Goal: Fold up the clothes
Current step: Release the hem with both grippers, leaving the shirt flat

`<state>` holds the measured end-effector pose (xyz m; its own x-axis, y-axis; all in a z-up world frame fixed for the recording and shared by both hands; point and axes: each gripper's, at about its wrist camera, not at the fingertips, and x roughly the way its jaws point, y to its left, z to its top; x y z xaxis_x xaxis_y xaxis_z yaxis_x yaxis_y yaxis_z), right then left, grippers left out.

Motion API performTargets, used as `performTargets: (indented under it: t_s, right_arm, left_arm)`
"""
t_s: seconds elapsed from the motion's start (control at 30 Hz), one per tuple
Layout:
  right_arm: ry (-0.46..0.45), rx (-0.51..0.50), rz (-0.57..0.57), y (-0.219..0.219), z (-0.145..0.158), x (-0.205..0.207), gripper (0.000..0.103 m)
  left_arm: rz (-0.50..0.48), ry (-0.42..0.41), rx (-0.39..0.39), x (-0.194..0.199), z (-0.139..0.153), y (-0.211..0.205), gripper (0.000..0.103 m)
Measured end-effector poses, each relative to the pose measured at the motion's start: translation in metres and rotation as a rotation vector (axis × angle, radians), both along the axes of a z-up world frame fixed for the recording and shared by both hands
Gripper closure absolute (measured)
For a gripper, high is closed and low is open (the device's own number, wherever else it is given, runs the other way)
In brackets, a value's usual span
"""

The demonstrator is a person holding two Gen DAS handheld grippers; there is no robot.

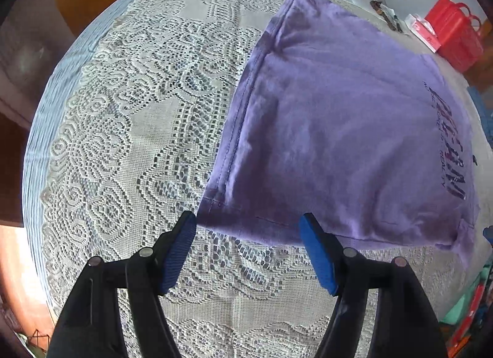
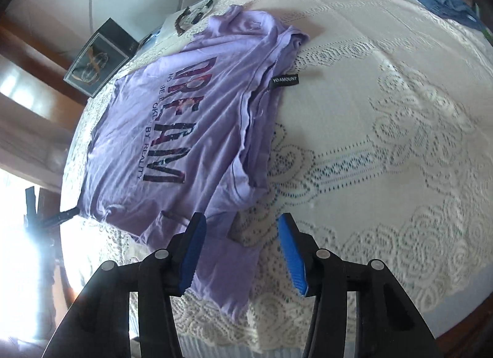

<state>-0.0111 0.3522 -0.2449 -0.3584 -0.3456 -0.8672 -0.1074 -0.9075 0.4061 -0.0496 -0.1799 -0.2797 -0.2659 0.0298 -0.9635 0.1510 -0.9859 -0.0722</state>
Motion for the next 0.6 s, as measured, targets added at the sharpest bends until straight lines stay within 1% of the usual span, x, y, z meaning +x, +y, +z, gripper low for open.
performTargets:
  t_s: [0.03, 0.1, 0.17, 0.23, 0.3, 0.33, 0.37, 0.43, 0.47, 0.5, 0.6]
  right_arm:
    - [0.001, -0.015, -0.034, -0.001, -0.003, 0.008, 0.053]
    - [-0.007, -0.025, -0.095, -0.006, -0.013, 0.023, 0.046]
    - [-0.017, -0.008, -0.134, -0.013, -0.024, 0.033, 0.026]
    - [0.001, 0.030, -0.140, -0.024, -0.027, 0.038, 0.026]
    - [0.023, 0.073, -0.139, -0.035, -0.025, 0.043, 0.087]
    - [0.049, 0.110, -0.150, -0.039, -0.016, 0.049, 0.097]
    - [0.083, 0.151, -0.166, -0.043, -0.005, 0.058, 0.101]
    - [0.143, 0.181, -0.179, -0.048, 0.017, 0.082, 0.101]
    - [0.155, 0.188, -0.175, -0.050, 0.024, 0.094, 0.101]
    - [0.153, 0.194, -0.164, -0.051, 0.027, 0.103, 0.101]
    - [0.084, 0.206, -0.139, -0.054, 0.015, 0.118, 0.101]
  left_arm:
    - [-0.020, 0.004, 0.004, 0.000, -0.001, 0.001, 0.034]
    - [-0.059, 0.003, -0.006, 0.000, -0.007, 0.005, 0.034]
    - [-0.091, 0.013, -0.035, 0.001, -0.011, 0.011, 0.029]
    - [-0.107, 0.025, -0.050, 0.002, -0.012, 0.014, 0.027]
    - [-0.117, 0.029, -0.043, 0.003, -0.012, 0.012, 0.027]
    - [-0.127, 0.030, -0.039, 0.004, -0.011, 0.011, 0.027]
    - [-0.139, 0.031, -0.037, 0.005, -0.011, 0.010, 0.027]
    - [-0.160, 0.033, -0.040, 0.009, -0.012, 0.008, 0.027]
    - [-0.169, 0.034, -0.043, 0.011, -0.012, 0.007, 0.027]
    - [-0.178, 0.036, -0.046, 0.013, -0.012, 0.007, 0.027]
    - [-0.190, 0.031, -0.042, 0.019, -0.011, 0.003, 0.027]
